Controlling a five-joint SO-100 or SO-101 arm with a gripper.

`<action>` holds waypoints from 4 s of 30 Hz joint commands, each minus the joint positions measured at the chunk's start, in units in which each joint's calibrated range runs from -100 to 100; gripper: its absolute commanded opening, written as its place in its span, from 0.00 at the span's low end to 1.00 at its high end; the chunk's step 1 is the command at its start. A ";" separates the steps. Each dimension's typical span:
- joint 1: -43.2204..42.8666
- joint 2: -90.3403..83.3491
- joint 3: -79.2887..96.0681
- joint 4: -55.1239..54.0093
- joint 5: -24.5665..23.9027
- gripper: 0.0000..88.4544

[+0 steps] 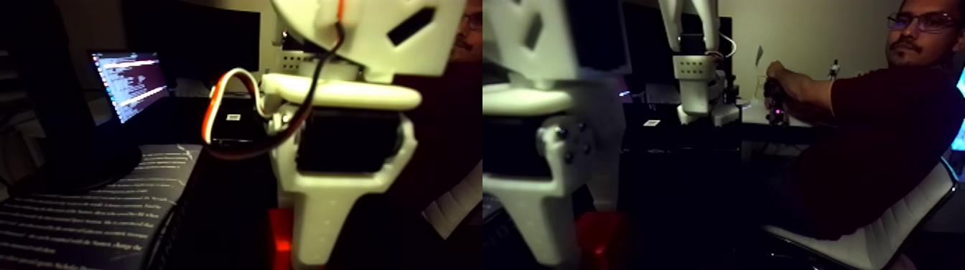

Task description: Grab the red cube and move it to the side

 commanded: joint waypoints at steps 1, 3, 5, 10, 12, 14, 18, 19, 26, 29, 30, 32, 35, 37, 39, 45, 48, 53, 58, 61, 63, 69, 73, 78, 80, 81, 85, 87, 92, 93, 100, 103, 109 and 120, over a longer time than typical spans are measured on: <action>-0.41 -0.32 -1.41 0.28 -0.01 0.07; -0.41 -0.32 -1.32 0.28 -0.01 0.09; -0.41 -0.32 -1.23 0.28 -0.01 0.09; -0.41 -0.40 -1.05 0.28 0.10 0.09; -0.41 -0.40 -1.05 0.28 0.21 0.09; -0.41 -1.16 -1.05 0.61 0.31 0.09; -0.66 -5.87 -1.86 4.08 0.64 0.09; -0.99 -7.13 -1.86 4.67 0.64 0.09; -1.66 -16.87 -1.68 11.93 2.10 0.09; -1.16 -20.99 -1.59 14.63 3.01 0.09; -0.99 -22.34 -1.32 15.56 3.61 0.09; -0.41 -25.11 -0.59 17.25 4.90 0.09; 2.76 -28.64 0.68 17.51 6.41 0.09; 5.59 -29.56 0.40 17.67 7.38 0.09; 8.75 -29.23 0.22 16.91 8.30 0.09; 15.41 -25.78 -0.32 13.11 10.35 0.09; 17.08 -24.61 -0.32 11.85 10.62 0.09; 19.91 -22.17 -2.95 12.44 11.16 0.09; 22.74 -18.81 -3.77 11.68 12.89 0.09; 23.66 -17.29 -3.86 10.92 13.37 0.09; 24.07 -16.12 -3.86 11.51 13.80 0.09; 25.57 -13.43 -3.59 11.09 14.61 0.09; 26.99 -11.08 -3.68 10.75 14.99 0.09; 27.74 -9.98 -3.04 9.74 15.53 0.09; 27.82 -9.90 -3.04 9.74 15.58 0.09; 27.82 -9.90 -3.04 9.74 15.58 0.09; 27.82 -9.82 -2.50 9.74 15.64 0.09; 27.82 -9.73 -1.50 9.65 16.02 0.09; 27.40 -8.56 -0.32 8.30 16.12 0.11; 27.49 -8.56 -0.32 8.22 16.23 0.13; 27.07 -9.23 -0.41 8.89 17.90 0.30; 27.15 -9.56 -1.05 10.07 19.95 0.35; 27.15 -14.44 -1.23 14.63 23.03 0.36; 21.66 -28.05 -0.41 27.22 22.76 0.36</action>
